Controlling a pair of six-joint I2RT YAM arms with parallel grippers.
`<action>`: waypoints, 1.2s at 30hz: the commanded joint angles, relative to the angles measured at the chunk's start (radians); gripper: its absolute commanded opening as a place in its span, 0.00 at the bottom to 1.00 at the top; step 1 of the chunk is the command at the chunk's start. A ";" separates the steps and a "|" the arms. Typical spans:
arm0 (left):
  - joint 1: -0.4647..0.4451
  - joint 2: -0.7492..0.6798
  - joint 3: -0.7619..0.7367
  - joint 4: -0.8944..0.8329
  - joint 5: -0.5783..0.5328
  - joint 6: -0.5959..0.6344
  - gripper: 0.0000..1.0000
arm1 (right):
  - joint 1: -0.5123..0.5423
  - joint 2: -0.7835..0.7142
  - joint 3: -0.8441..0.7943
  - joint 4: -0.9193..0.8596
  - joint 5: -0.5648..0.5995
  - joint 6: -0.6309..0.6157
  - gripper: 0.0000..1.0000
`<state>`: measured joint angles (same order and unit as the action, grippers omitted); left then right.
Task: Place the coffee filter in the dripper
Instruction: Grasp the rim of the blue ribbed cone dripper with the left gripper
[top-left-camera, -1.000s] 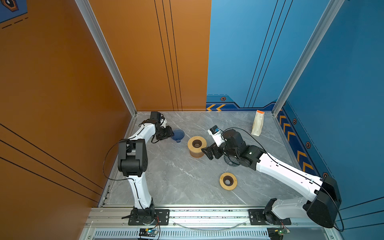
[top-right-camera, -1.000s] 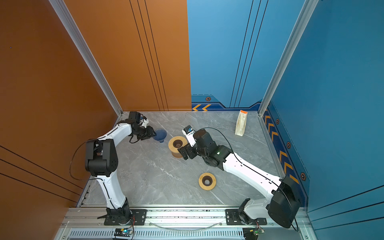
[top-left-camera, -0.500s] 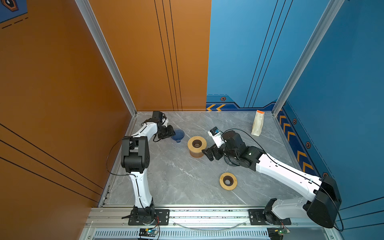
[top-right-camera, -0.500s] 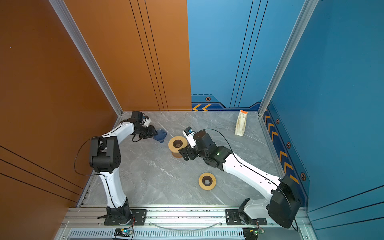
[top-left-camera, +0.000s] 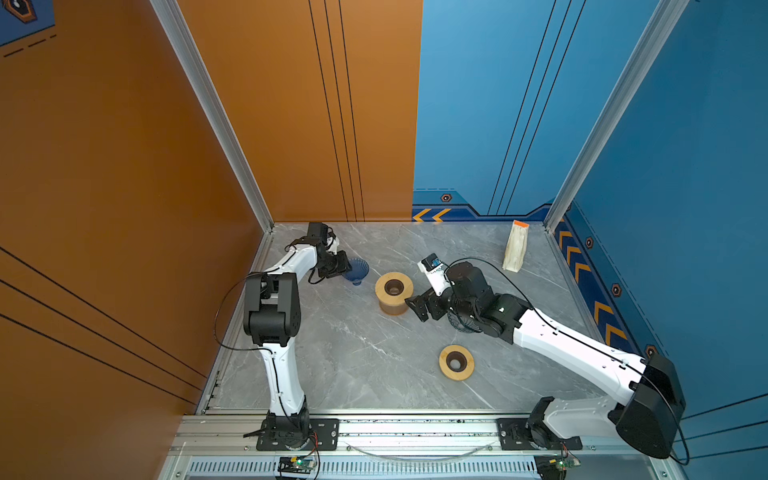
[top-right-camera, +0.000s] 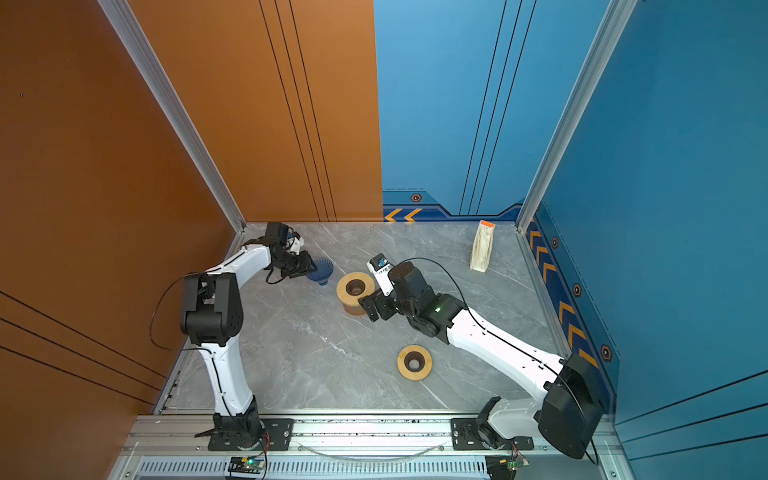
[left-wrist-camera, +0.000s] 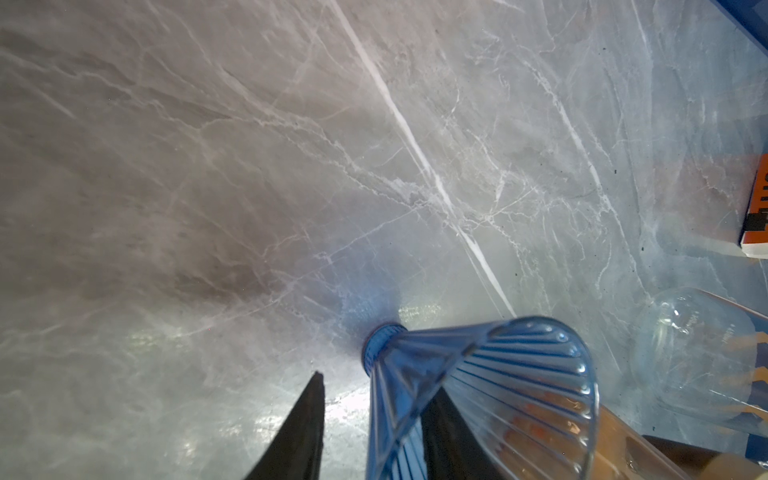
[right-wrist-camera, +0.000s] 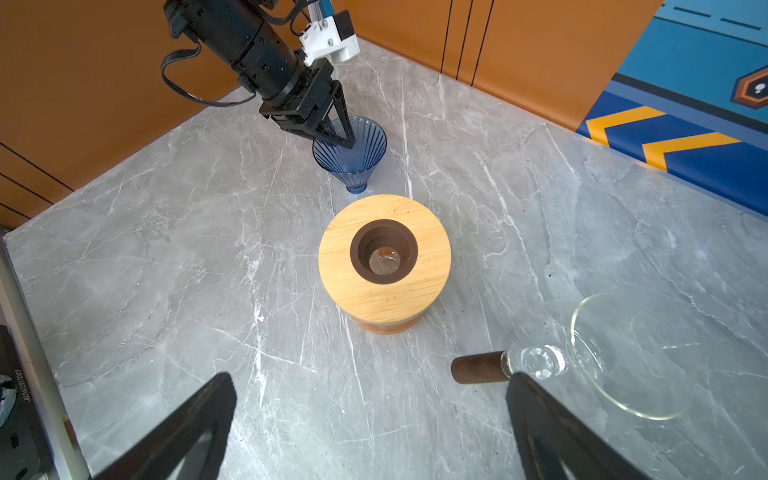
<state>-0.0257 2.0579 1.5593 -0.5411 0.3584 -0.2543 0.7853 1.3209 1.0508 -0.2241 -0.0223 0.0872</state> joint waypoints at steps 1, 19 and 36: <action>-0.006 0.028 0.005 -0.006 -0.005 -0.002 0.39 | -0.007 -0.031 -0.020 0.027 0.024 0.013 1.00; -0.005 0.027 0.001 -0.008 0.000 -0.011 0.27 | -0.028 -0.021 -0.022 0.042 0.024 0.004 1.00; -0.007 -0.025 -0.017 -0.008 0.020 -0.016 0.14 | -0.031 -0.051 -0.052 0.053 0.034 0.005 1.00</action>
<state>-0.0277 2.0708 1.5581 -0.5411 0.3622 -0.2699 0.7620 1.2972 1.0119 -0.1936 -0.0208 0.0868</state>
